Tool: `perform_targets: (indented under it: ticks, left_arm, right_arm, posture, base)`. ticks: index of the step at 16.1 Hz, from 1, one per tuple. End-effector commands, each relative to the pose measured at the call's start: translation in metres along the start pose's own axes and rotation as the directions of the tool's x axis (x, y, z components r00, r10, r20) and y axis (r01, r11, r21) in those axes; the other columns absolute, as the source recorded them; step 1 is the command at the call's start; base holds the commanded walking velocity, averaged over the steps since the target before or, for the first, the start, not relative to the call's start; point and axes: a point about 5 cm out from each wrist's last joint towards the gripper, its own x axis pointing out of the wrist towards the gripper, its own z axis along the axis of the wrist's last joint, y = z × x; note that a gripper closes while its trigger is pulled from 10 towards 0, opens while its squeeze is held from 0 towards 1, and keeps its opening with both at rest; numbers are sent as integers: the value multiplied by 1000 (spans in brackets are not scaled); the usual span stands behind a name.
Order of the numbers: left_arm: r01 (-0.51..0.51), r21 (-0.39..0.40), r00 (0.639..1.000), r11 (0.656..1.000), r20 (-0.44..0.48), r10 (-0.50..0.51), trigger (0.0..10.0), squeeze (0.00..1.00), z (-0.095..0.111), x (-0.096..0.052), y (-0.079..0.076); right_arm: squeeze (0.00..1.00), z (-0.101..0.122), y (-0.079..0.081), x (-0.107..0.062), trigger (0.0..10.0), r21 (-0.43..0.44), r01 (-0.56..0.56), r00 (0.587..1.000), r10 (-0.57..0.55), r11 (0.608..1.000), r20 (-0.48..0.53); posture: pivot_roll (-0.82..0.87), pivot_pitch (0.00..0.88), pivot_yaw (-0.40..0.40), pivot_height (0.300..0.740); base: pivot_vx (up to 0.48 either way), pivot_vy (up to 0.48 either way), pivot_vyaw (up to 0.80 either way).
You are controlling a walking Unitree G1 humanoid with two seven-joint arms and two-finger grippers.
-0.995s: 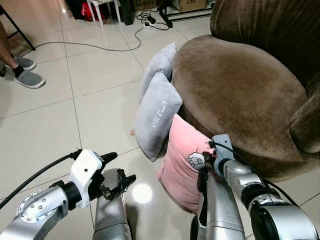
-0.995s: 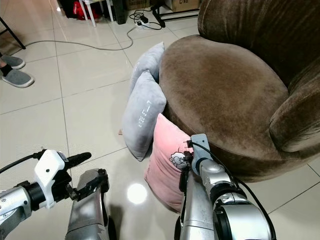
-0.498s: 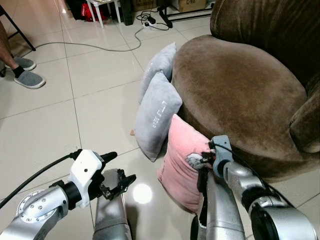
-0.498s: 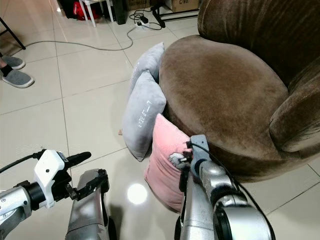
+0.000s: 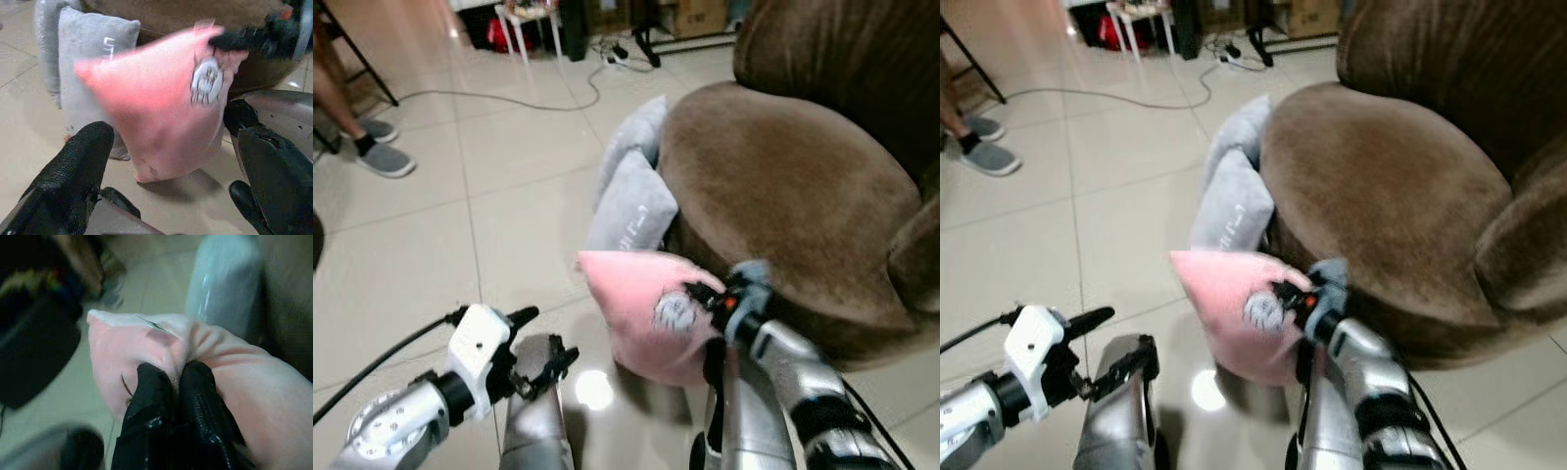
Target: Move the pillow to the sofa from floor
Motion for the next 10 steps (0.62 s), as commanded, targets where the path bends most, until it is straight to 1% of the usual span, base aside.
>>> perform_targets:
  ticks: [1,2,3,4,5,6,7,8,9,10]
  left_arm:
    - [-53,21,998,998,38,52,10000,0,9,-4,3]
    - [-87,27,995,996,61,85,10000,0,13,-5,4]
    - [-163,33,982,986,104,159,10000,0,22,-5,6]
    - [-228,47,966,972,139,220,10000,0,28,-4,8]
    - [-253,48,958,966,152,243,10000,0,30,-1,10]
    - [-314,55,932,948,209,297,10000,0,40,6,13]
    - [-333,55,919,941,241,312,10000,0,47,9,13]
    - [-342,56,914,938,252,318,10000,0,50,10,13]
    - [-382,53,889,923,293,351,10000,0,60,16,7]
    - [-390,57,886,919,295,357,10000,0,61,18,6]
  right_arm:
    - [0,31,8,-1,0,-3,18,990,-18,1000,140]
    - [0,38,12,-4,10000,33,46,983,-51,998,175]
    - [0,50,23,-11,10000,30,63,966,-69,998,248]
    - [0,56,32,-19,10000,-29,104,959,-93,994,267]
    - [0,58,34,-21,10000,-43,132,955,-115,990,275]
    - [0,67,44,-29,10000,-18,167,935,-152,986,321]
    - [0,71,49,-34,10000,3,169,929,-160,986,334]
    - [0,74,51,-34,10000,8,171,927,-163,985,339]
    - [0,85,64,-40,10000,24,163,915,-160,986,370]
    - [0,87,67,-42,10000,28,161,915,-159,987,371]
  posture:
    - [137,0,21,471]
    - [125,0,20,471]
    - [115,0,15,471]
    - [107,0,10,471]
    - [100,0,1,471]
    - [99,0,-14,486]
    - [101,0,-20,496]
    - [101,0,-21,501]
    - [92,0,-14,516]
    - [92,0,-14,521]
  base:
    - [0,0,0]
    - [0,0,0]
    - [0,0,0]
    - [0,0,0]
    - [0,0,0]
    - [0,0,0]
    - [0,0,0]
    - [0,0,0]
    - [0,0,0]
    - [0,0,0]
